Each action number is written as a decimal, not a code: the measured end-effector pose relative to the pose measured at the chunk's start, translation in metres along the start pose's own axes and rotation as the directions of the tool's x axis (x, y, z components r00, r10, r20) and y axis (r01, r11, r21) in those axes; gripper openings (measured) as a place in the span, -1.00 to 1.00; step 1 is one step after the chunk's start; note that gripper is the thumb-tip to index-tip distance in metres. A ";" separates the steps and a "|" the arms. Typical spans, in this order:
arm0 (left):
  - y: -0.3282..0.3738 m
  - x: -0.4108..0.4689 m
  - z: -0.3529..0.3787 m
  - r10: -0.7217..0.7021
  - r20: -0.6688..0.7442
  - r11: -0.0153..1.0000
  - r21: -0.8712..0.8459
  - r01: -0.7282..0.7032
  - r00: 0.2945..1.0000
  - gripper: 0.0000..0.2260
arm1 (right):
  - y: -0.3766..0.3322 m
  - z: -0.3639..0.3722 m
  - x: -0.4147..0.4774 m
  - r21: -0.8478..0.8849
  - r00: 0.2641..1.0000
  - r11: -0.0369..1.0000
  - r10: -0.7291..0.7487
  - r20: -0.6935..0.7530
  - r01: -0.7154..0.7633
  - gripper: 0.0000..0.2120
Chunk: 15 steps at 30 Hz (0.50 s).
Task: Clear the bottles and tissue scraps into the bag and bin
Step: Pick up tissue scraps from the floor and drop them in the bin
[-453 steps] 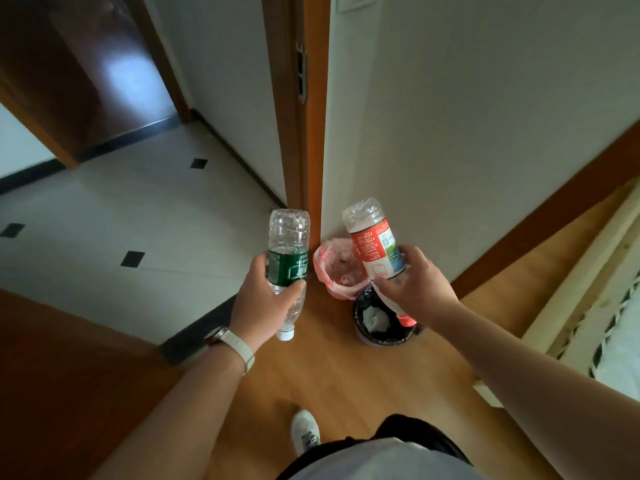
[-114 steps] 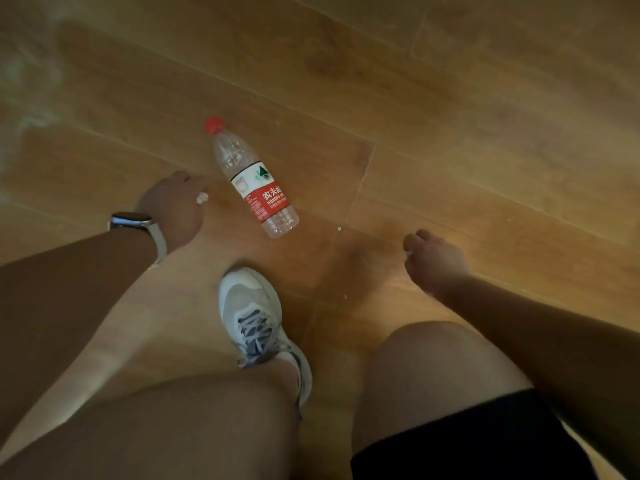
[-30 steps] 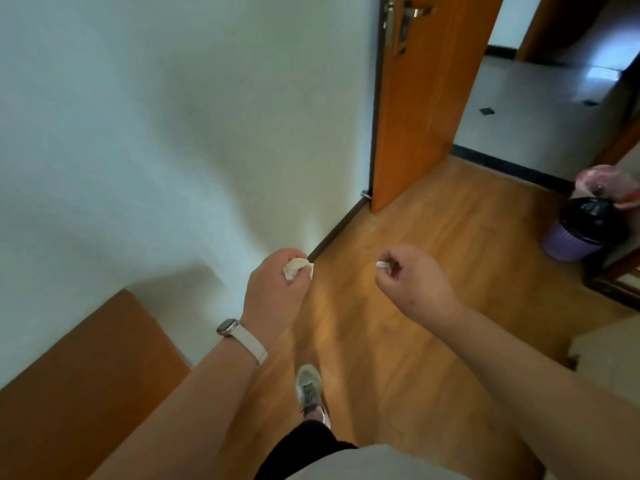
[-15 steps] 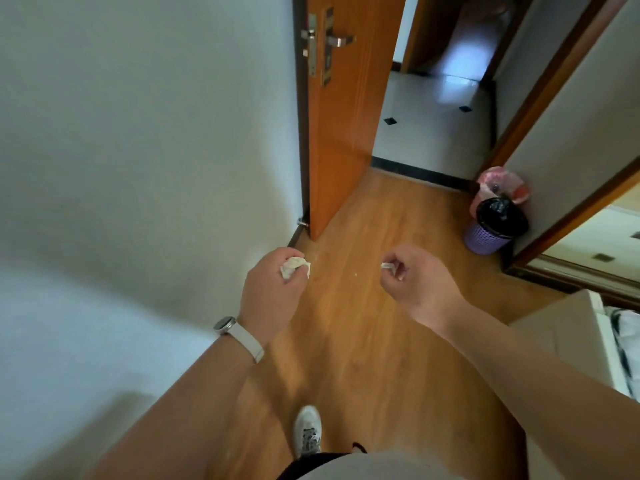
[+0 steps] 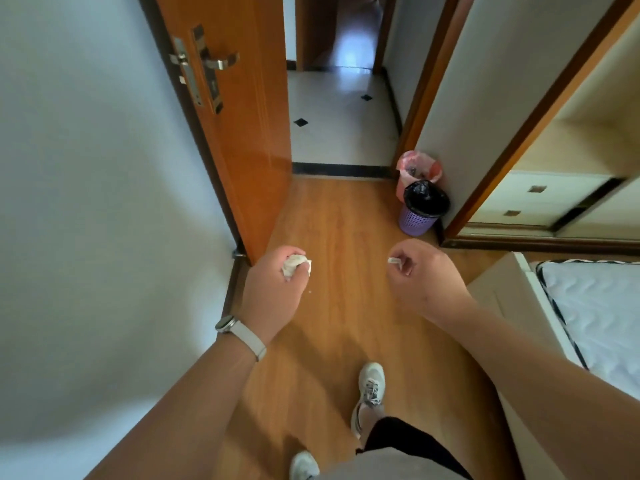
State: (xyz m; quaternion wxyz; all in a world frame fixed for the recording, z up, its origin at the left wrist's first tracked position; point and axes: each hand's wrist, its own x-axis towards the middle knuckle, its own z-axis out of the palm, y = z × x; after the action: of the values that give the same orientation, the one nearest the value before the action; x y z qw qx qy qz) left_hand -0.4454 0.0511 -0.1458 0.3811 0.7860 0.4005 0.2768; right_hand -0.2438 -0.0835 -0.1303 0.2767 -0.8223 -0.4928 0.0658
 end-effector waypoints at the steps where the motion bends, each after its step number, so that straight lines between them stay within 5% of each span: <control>1: 0.003 0.011 0.008 0.024 0.016 1.000 -0.002 -0.024 1.000 -0.93 | 0.010 0.000 0.008 0.007 1.000 1.000 0.021 -0.010 -0.021 -0.93; 15: 0.089 0.209 0.159 0.089 0.149 0.991 0.088 -0.103 0.985 -0.94 | 0.182 -0.061 0.171 0.128 0.982 0.977 0.180 -0.063 -0.171 -0.91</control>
State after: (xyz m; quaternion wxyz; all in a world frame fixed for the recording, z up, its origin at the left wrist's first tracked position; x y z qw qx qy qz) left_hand -0.1805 0.1321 -0.1339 0.3575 0.8397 0.3460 0.2178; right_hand 0.0064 -0.0279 -0.1460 0.3377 -0.8460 -0.4028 0.0896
